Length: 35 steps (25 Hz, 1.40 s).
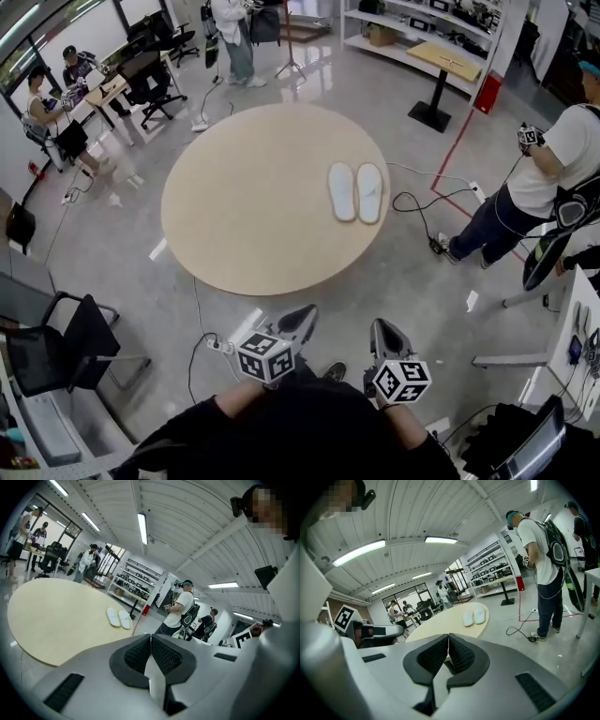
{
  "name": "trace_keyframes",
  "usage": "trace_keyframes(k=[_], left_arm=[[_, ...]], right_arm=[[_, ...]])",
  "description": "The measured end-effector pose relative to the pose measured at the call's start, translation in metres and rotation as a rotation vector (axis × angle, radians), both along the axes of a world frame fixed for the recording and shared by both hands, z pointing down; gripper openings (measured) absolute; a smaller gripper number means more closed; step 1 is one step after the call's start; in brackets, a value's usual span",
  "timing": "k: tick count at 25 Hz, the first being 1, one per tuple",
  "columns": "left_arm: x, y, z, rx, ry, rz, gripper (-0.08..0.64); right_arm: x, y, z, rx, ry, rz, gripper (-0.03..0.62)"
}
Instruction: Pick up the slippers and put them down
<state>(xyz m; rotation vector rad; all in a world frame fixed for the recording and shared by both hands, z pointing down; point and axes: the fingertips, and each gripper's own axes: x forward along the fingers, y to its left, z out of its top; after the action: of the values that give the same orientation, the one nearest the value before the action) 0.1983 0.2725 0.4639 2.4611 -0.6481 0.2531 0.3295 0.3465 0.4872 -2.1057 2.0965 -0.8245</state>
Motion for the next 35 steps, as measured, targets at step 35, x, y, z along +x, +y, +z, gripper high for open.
trace_keyframes(k=[35], left_arm=[[0.131,-0.347,0.077,-0.142,-0.003,0.091,0.024]], right_arm=[[0.127,-0.322,0.052,-0.196,0.061,0.139,0.015]])
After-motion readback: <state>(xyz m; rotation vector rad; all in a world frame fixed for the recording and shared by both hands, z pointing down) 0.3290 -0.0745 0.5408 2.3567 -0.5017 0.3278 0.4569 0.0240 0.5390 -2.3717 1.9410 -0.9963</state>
